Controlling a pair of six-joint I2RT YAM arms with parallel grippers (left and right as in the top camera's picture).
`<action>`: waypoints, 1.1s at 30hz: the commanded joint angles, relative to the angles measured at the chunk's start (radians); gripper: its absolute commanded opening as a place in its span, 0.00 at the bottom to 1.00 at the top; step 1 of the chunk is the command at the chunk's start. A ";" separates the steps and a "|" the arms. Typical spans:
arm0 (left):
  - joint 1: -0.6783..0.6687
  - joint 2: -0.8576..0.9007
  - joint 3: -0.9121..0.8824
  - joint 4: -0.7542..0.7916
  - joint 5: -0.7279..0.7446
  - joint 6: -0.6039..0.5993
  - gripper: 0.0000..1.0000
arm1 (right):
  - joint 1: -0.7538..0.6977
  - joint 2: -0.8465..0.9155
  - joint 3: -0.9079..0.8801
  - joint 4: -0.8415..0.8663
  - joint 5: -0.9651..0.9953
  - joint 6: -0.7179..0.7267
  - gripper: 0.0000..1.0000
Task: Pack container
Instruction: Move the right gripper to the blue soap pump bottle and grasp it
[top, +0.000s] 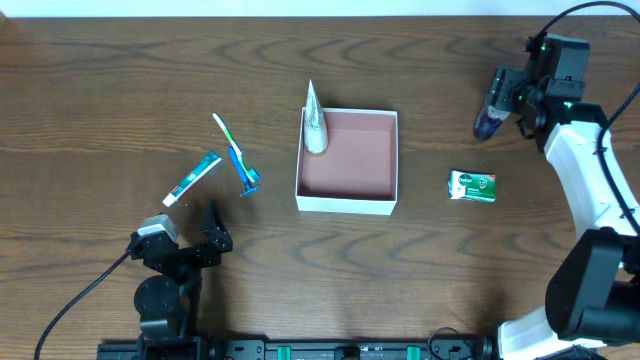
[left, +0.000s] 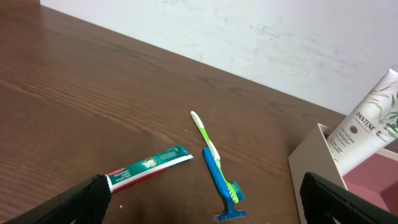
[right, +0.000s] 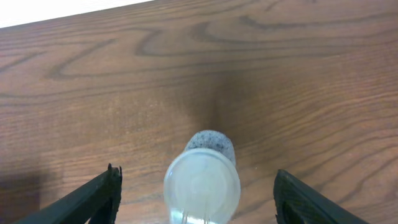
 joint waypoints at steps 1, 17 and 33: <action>0.007 -0.004 -0.027 -0.007 0.014 0.010 0.98 | -0.008 0.033 0.005 0.007 -0.008 -0.019 0.74; 0.007 -0.004 -0.027 -0.007 0.014 0.010 0.98 | -0.008 0.058 0.005 0.055 -0.008 -0.035 0.40; 0.007 -0.004 -0.027 -0.007 0.014 0.010 0.98 | -0.007 0.106 0.005 0.068 -0.009 -0.037 0.11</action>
